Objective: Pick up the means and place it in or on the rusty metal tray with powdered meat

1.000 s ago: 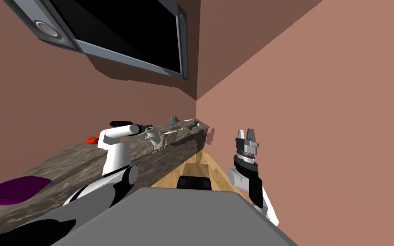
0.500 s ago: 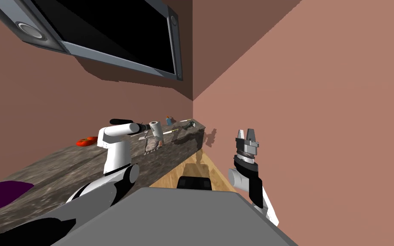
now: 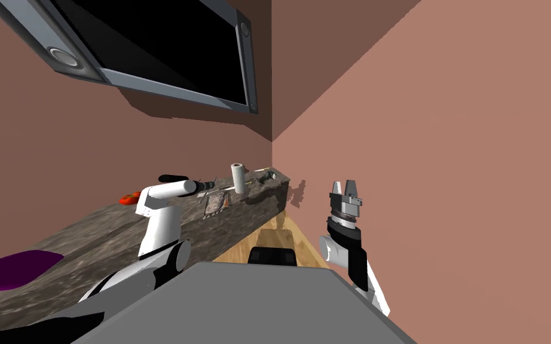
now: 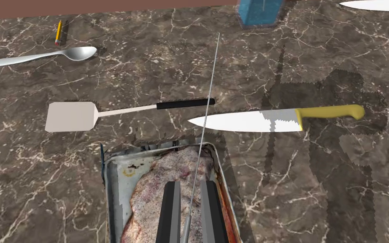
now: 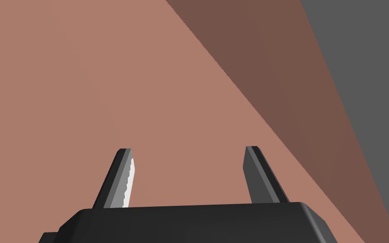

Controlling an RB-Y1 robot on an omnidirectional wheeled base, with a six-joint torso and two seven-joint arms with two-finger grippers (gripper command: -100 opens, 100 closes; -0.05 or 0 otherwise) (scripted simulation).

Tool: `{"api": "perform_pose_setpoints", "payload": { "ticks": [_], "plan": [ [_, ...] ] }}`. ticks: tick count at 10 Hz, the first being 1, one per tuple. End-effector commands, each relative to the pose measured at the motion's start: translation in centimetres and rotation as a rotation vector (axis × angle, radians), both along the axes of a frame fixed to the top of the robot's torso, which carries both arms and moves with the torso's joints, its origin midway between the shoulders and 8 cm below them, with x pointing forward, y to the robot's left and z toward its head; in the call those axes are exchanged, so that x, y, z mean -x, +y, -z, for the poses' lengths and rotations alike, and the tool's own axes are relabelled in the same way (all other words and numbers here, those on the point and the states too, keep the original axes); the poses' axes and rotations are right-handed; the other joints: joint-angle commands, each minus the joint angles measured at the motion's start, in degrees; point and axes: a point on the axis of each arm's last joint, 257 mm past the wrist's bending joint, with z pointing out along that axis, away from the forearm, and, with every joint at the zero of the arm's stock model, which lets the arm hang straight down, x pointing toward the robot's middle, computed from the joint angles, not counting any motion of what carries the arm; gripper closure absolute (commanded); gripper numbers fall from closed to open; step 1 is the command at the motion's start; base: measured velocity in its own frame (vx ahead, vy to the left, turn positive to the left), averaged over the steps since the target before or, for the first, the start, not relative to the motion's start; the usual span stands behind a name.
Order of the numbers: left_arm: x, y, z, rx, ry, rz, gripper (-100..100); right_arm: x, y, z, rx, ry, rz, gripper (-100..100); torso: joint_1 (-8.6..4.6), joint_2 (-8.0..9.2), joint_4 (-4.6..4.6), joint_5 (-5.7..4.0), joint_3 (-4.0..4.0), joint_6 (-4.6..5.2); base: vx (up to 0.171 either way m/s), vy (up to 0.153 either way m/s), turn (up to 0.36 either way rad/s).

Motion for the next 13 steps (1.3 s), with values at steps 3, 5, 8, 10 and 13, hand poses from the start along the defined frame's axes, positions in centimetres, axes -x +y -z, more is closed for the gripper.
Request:
{"api": "perform_pose_setpoints", "payload": {
  "ticks": [3,5,8,10,13],
  "plan": [
    [2.4,0.0,4.0,0.023,0.072,-0.032,100,0.0,0.0,0.0,0.0,0.0,0.0,0,-0.08,-0.02,-0.01,-0.02,-0.02,-0.01,0.076,0.031,0.076],
    [3.8,0.1,5.8,0.035,0.107,-0.048,100,0.0,0.0,0.0,0.0,0.0,0.0,0,-0.11,-0.04,-0.02,-0.03,-0.03,-0.02,0.066,0.036,0.07],
    [6.0,0.1,8.5,0.054,0.156,-0.076,100,0.0,0.0,0.0,0.0,0.0,0.0,0,-0.11,0.01,0.0,-0.05,0.0,-0.07,0.069,0.039,0.062],
    [5.6,0.0,7.9,0.05,0.147,-0.07,-100,0.0,0.0,0.0,0.0,0.0,0.0,0,-0.15,0.05,0.02,-0.07,0.03,-0.02,0.017,0.011,0.011],
    [5.6,0.0,7.9,0.05,0.147,-0.069,-100,0.0,0.0,0.0,0.0,0.0,0.0,0,-0.29,0.19,0.06,-0.1,0.11,-0.02,0.0,0.0,0.0]
  ]
}}
